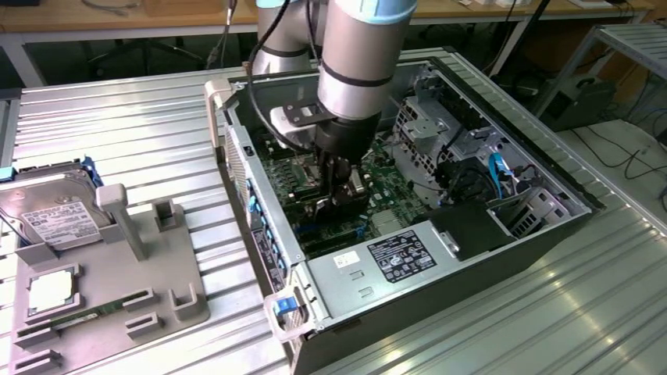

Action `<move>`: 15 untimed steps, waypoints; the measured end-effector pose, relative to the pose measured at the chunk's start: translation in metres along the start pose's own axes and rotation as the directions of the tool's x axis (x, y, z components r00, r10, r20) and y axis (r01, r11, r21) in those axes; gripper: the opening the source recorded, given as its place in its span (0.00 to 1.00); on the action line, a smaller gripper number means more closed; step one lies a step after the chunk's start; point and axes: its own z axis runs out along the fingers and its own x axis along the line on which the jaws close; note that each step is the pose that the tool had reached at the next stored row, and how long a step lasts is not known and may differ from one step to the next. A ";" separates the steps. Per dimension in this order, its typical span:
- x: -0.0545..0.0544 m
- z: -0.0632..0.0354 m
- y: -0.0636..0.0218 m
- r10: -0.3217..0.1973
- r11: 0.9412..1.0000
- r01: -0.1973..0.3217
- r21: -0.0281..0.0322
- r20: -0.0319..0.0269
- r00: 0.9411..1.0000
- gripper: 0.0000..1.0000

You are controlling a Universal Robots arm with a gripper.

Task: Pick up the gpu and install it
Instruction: 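Insert the gpu into the slot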

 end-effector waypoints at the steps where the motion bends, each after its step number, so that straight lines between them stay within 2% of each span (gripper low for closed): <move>1: 0.000 -0.0089 -0.0002 0.000 1.000 0.000 0.001 0.000 1.000 0.36; 4: 0.000 -0.0201 -0.0003 0.000 1.000 0.000 0.003 0.000 1.000 0.36; 8: 0.000 -0.0200 -0.0003 0.000 1.000 0.000 0.003 0.000 1.000 0.35; 11: 0.000 -0.0201 -0.0003 0.000 1.000 0.000 0.003 0.000 1.000 0.15; 12: 0.000 -0.0201 -0.0003 0.000 1.000 0.000 0.003 0.000 1.000 0.15; 13: 0.000 -0.0201 -0.0003 0.000 1.000 0.000 0.003 0.000 1.000 0.11; 15: 0.000 -0.0201 -0.0003 0.000 1.000 0.000 0.003 0.000 1.000 0.11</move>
